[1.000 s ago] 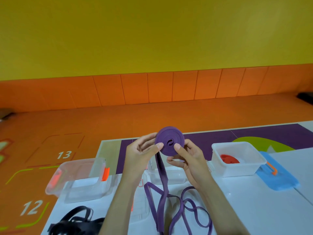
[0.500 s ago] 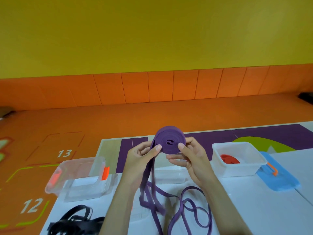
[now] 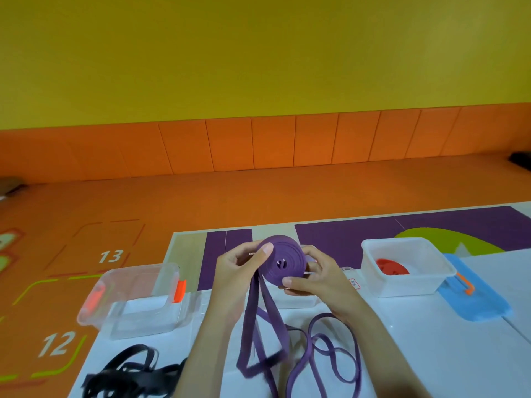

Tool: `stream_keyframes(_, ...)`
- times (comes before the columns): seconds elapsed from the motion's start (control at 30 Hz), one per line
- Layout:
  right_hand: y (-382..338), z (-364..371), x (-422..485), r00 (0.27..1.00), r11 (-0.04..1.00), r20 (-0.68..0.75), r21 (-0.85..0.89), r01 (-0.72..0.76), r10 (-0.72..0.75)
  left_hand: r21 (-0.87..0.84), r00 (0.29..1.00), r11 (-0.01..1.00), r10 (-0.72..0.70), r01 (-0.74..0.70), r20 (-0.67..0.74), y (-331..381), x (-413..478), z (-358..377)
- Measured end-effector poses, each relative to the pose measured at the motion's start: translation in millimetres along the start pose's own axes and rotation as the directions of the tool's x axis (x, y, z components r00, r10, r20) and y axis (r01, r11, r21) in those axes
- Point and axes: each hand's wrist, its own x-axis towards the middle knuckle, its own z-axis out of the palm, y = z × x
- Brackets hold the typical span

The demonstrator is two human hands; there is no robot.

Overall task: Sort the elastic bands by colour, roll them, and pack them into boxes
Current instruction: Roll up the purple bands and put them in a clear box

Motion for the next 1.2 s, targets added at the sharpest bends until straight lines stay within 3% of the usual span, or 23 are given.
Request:
stream_keyframes(0.17, -1.0, -2.9, -1.0, 0.998, 0.999, 0.064, 0.033, -0.017, 0.015, 0.063, 0.998, 0.997, 0.057, -0.055, -0.028, -3.3, -0.7, 3.4)
stream_keyframes(0.47, 1.0, -0.8, 0.1, 0.995, 0.998, -0.078, 0.008, 0.066, -0.065, -0.034, 0.999, 0.998, 0.047, -0.048, -0.025, -8.3, -1.6, 5.6)
stream_keyframes(0.6, -8.8, -10.2, 1.4, 0.997, 0.979, -0.010, -0.192, 0.073, -0.077, -0.077, 0.994, 0.995, 0.058, -0.065, -0.096, -15.2, -1.3, -0.1)
stream_keyframes(0.7, -17.3, -16.6, 2.6, 0.993, 0.964, 0.065, -0.242, 0.114, -0.101, 0.025, 0.994, 0.995, 0.101, -0.100, -0.048, -12.7, 0.3, -0.3)
stream_keyframes(0.83, -14.3, -14.5, 1.9, 0.986, 0.973, -0.018, -0.169, 0.160, -0.166, 0.067, 0.992, 0.990, 0.128, -0.127, -0.016, -4.0, -0.4, 7.6)
stream_keyframes(1.0, 2.5, -2.5, 1.0, 0.958, 0.977, -0.225, 0.071, 0.199, -0.179, 0.062, 1.000, 0.998, -0.010, 0.010, 0.005, -3.7, -0.3, 7.0)
stream_keyframes(1.2, -3.2, -17.9, -1.7, 0.993, 0.993, -0.022, -0.023, 0.118, -0.118, 0.221, 0.990, 0.968, 0.102, -0.122, 0.100, -0.7, 0.7, -10.9)
